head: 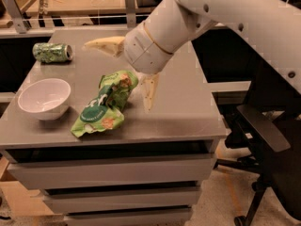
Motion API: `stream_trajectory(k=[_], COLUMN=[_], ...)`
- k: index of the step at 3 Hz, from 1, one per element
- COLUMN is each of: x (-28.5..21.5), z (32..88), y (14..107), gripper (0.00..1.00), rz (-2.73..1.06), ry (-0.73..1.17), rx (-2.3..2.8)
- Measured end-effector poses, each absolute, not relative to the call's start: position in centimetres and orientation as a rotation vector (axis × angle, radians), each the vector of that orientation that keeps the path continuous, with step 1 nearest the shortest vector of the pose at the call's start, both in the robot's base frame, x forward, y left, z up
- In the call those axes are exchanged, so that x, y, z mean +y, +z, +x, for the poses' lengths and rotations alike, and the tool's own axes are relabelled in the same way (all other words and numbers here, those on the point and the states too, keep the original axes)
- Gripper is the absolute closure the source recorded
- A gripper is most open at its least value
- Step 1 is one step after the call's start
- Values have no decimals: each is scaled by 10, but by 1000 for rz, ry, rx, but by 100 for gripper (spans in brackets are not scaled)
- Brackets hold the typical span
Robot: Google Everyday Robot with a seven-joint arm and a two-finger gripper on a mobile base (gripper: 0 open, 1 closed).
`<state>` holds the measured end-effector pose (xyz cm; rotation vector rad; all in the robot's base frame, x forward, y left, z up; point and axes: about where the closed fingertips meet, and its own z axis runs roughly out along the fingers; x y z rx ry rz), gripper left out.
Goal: Move green rice chip bag near white bowl
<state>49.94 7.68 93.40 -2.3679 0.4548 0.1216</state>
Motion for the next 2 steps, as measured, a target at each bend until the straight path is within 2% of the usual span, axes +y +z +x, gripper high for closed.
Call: stream_trajectory(k=[2], x=[-23], z=[519], y=[920], gripper=[0], rz=[-2409], ry=[152], rx=[768])
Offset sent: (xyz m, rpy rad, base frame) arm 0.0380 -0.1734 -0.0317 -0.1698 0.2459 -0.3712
